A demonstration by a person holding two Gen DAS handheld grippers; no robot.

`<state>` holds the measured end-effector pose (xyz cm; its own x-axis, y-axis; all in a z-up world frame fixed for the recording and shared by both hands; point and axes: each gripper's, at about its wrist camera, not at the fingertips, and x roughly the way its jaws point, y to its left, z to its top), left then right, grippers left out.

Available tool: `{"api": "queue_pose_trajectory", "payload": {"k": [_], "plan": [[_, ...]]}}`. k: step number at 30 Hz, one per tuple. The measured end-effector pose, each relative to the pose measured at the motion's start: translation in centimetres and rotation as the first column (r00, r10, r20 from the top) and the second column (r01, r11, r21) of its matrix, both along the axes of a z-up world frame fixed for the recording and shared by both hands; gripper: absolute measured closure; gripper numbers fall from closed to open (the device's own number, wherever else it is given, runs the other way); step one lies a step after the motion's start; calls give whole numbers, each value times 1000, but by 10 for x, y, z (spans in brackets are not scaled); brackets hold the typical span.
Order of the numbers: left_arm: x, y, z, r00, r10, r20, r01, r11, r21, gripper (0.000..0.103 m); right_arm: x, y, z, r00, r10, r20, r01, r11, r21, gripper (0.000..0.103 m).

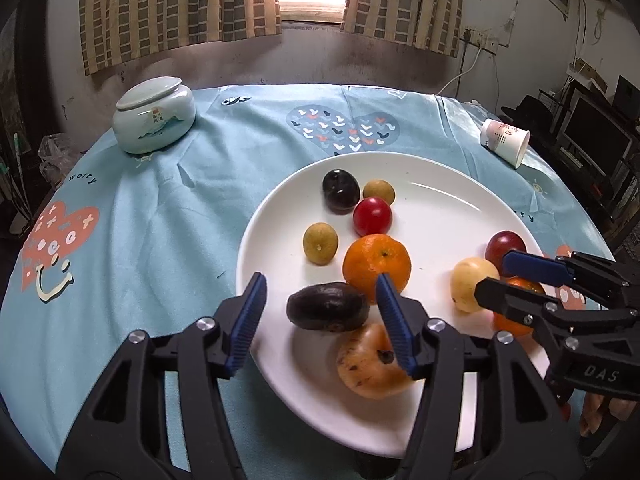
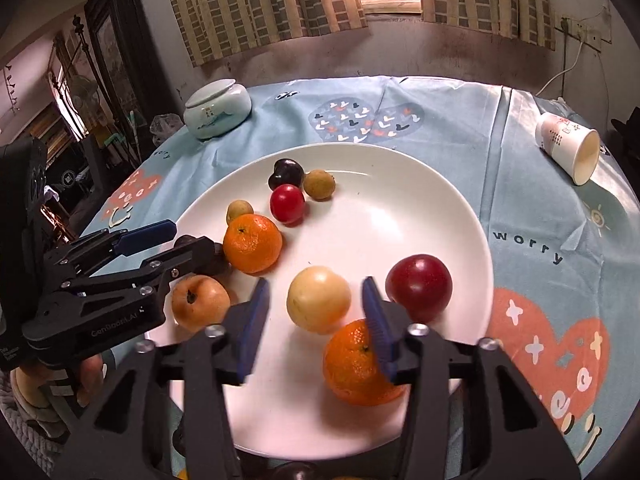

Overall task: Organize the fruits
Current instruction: 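Carry both fruits onto the white plate and open both tools, then grasp a dark plum with the left tool while the right tool grasps a yellow mango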

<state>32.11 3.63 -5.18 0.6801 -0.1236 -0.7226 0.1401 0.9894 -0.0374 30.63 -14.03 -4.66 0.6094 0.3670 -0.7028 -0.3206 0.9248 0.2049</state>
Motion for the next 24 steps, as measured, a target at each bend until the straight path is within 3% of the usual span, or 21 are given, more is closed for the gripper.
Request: {"api": "queue_pose_trajectory", "payload": {"k": [1,6,12,15,16,20,24], "plan": [[-1,-1,0,1000,-1,2,1,1000,6,44,-2,0,2,1000,-10,17,10,1000,-9,33],[-4,0,7,1000,-1,16,1,1000,3,44,-11,-4,21,996,-14,87,14,1000,2,33],[-27,8,27,998,13,59,-13,1000,13,39,-61,-9,93,962,-9,274,-9,998,62,31],[-58,8,23,997,2,74,-6,998,59,34,-100,-6,116,934,-2,357,-19,998,55,16],[-67,8,20,998,-4,70,-1,997,71,34,-113,-5,119,926,-3,377,-16,999,49,8],[-90,5,9,998,-30,47,26,996,83,34,-165,-15,99,904,-30,426,14,999,41,7],[-98,2,-10,999,-38,10,37,995,88,34,-196,-40,63,913,-97,395,73,994,76,7]]}}
